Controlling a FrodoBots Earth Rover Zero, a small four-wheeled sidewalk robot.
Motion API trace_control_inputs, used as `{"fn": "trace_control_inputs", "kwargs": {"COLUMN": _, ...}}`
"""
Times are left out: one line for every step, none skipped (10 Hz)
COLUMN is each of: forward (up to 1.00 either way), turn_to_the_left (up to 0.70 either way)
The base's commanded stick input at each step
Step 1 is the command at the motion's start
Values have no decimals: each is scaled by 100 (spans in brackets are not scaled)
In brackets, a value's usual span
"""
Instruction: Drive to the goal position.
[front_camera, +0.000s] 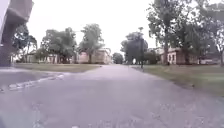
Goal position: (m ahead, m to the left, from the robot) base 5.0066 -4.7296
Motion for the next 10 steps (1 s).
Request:
{"fn": "trace_control_inputs", "kwargs": {"forward": 85, "turn_to_the_left": 0}}
{"fn": "trace_control_inputs", "kwargs": {"forward": 85, "turn_to_the_left": 0}}
{"fn": "trace_control_inputs", "kwargs": {"forward": 85, "turn_to_the_left": 0}}
{"fn": "trace_control_inputs", "kwargs": {"forward": 85, "turn_to_the_left": 0}}
{"fn": "trace_control_inputs", "kwargs": {"forward": 85, "turn_to_the_left": 0}}
{"fn": "trace_control_inputs", "kwargs": {"forward": 85, "turn_to_the_left": 0}}
{"fn": "trace_control_inputs", "kwargs": {"forward": 85, "turn_to_the_left": 0}}
{"fn": "trace_control_inputs", "kwargs": {"forward": 85, "turn_to_the_left": 0}}
{"fn": "trace_control_inputs", "kwargs": {"forward": 85, "turn_to_the_left": 0}}
{"fn": "trace_control_inputs", "kwargs": {"forward": 85, "turn_to_the_left": 0}}
